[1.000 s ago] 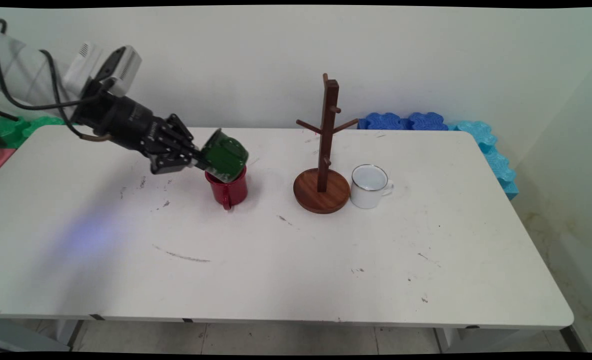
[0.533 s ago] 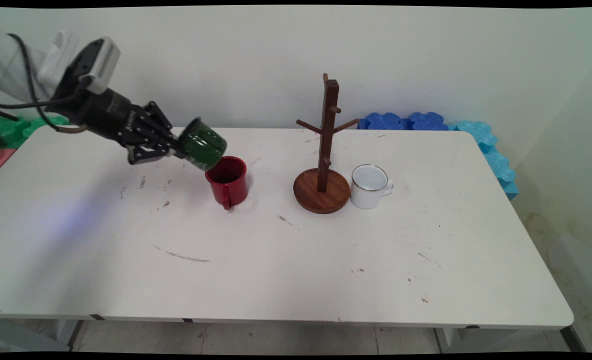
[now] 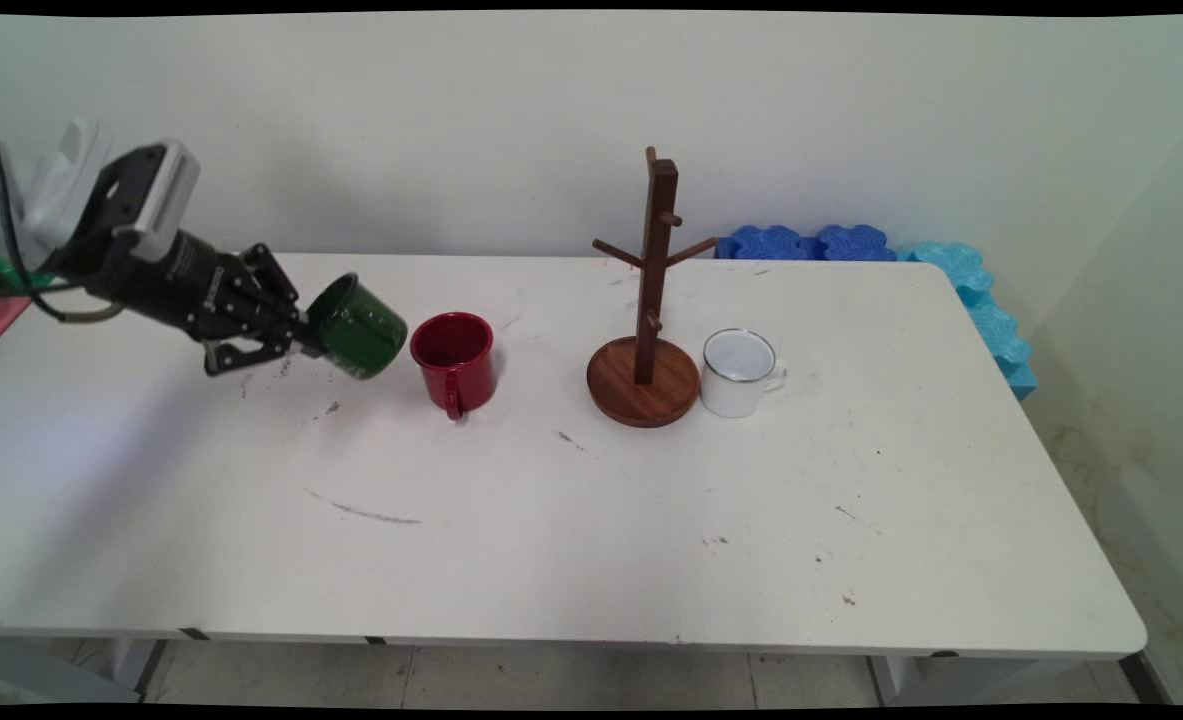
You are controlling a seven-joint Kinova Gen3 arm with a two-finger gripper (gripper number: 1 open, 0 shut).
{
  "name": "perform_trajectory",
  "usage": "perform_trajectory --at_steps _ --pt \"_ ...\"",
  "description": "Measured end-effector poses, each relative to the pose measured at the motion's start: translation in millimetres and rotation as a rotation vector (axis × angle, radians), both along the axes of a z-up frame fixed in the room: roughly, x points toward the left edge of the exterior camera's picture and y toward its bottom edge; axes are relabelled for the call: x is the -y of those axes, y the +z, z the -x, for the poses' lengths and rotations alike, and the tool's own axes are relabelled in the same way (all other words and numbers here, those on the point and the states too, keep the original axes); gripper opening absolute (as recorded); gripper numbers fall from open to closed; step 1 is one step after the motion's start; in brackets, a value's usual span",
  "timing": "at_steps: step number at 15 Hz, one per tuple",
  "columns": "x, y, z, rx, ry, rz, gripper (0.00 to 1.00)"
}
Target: Place the picked object on the table
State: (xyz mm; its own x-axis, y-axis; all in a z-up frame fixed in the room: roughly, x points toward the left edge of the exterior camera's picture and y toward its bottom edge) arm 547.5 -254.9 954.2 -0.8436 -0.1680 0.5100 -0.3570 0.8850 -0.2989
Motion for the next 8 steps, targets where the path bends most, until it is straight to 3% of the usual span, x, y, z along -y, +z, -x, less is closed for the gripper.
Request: perform_trajectory --at_steps 8 --pt "-15.0 -27.5 -0.2 0.073 0.004 -0.015 0.00"
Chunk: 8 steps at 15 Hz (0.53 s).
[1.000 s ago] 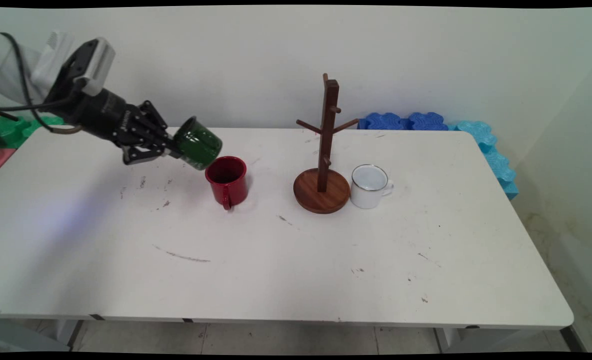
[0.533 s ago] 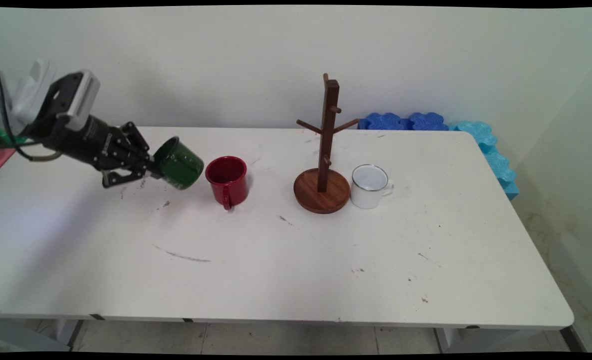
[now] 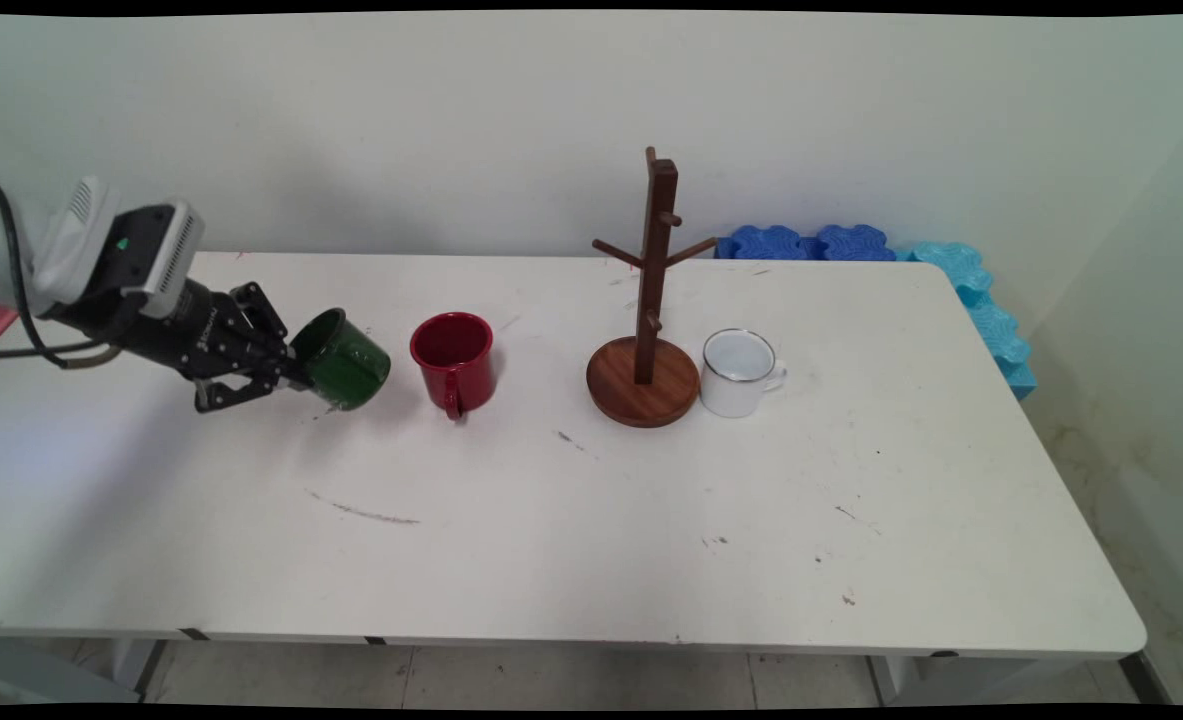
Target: Place the picked object on the table
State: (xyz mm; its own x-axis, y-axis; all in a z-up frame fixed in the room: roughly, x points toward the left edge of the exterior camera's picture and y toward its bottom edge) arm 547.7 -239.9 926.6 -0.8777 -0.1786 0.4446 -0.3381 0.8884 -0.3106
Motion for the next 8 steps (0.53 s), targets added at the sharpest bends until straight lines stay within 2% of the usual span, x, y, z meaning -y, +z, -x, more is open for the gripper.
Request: perform_trajectory --at_steps 8 --pt "-0.3 -24.4 8.3 0.050 0.017 -0.009 0.00"
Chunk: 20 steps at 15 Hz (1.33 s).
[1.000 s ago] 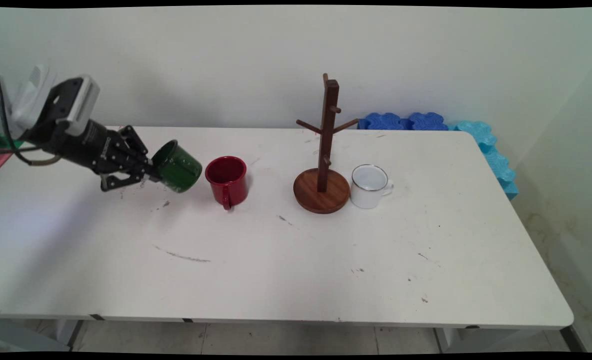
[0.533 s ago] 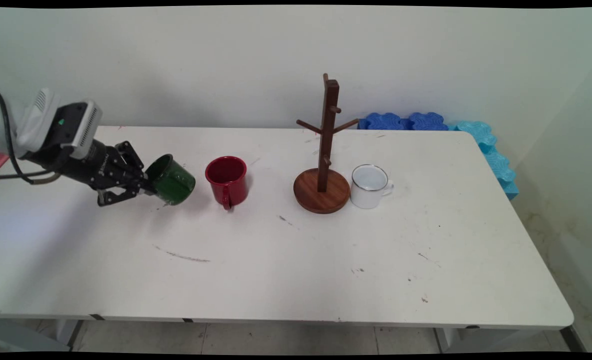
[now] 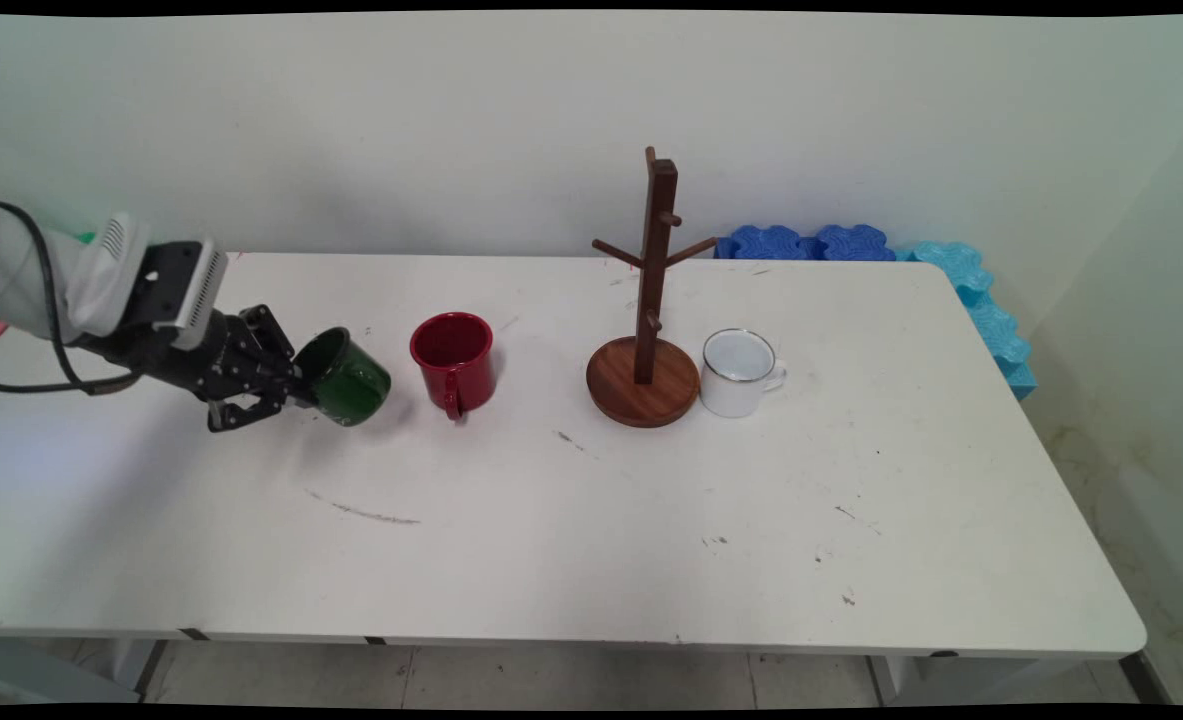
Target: Place the picked object on the table
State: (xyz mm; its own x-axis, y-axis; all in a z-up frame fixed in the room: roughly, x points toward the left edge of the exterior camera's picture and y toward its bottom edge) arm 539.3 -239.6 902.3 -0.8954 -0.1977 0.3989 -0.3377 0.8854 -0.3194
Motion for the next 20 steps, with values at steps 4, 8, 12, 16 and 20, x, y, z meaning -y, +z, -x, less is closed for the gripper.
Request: perform_trajectory --at_steps 4,8,12,16,20 --pt "1.2 -13.3 6.3 0.022 0.010 -0.003 0.00" --pt "2.0 -24.3 11.4 0.040 0.017 -0.006 0.00" --pt "2.7 -34.1 16.0 0.056 0.022 -0.008 0.00" --pt "2.0 -43.0 18.4 0.066 0.025 -0.009 0.00" --pt "2.2 -49.3 21.3 0.074 0.025 -0.009 0.00"
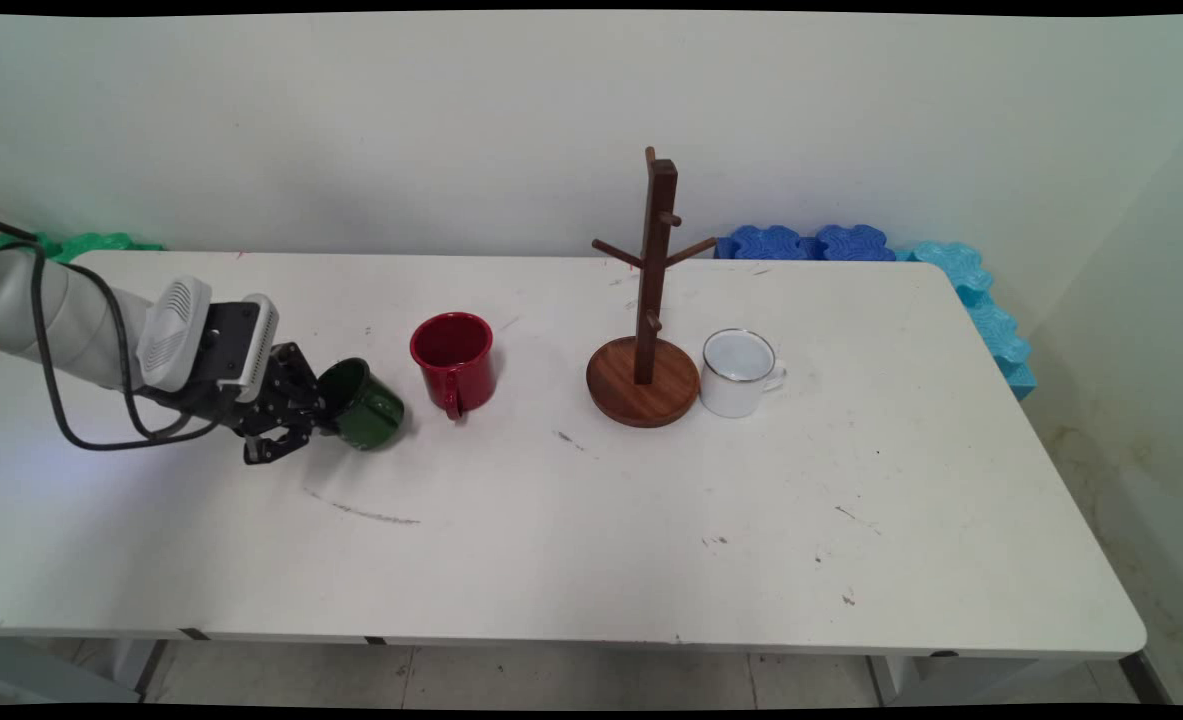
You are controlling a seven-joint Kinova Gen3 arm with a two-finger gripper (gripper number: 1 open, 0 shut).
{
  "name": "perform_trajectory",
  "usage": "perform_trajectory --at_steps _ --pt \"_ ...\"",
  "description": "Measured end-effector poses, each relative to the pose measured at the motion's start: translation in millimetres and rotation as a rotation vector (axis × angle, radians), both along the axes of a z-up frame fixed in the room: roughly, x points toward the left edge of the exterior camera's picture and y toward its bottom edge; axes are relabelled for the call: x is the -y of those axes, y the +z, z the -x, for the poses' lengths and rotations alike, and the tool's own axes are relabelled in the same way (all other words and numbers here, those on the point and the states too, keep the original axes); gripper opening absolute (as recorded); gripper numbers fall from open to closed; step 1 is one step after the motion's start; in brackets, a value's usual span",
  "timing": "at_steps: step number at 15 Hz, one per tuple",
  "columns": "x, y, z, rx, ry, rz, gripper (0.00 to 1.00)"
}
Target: Place the picked object on the table
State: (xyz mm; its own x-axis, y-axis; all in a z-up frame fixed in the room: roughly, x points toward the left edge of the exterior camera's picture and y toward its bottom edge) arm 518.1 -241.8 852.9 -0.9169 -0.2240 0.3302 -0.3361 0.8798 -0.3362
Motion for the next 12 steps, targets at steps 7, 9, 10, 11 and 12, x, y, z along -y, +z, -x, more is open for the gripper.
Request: perform_trajectory --at_steps 7,9,10,11,12 --pt "0.7 -8.0 4.4 0.001 -0.005 -0.004 1.00" --pt "0.2 -9.7 5.4 -0.002 -0.007 -0.005 1.00" --pt "0.3 -10.2 5.8 -0.003 -0.008 -0.005 1.00" --pt "0.3 -10.4 6.0 -0.004 -0.009 -0.006 1.00" --pt "0.5 -10.3 6.4 -0.006 -0.010 -0.007 1.00"
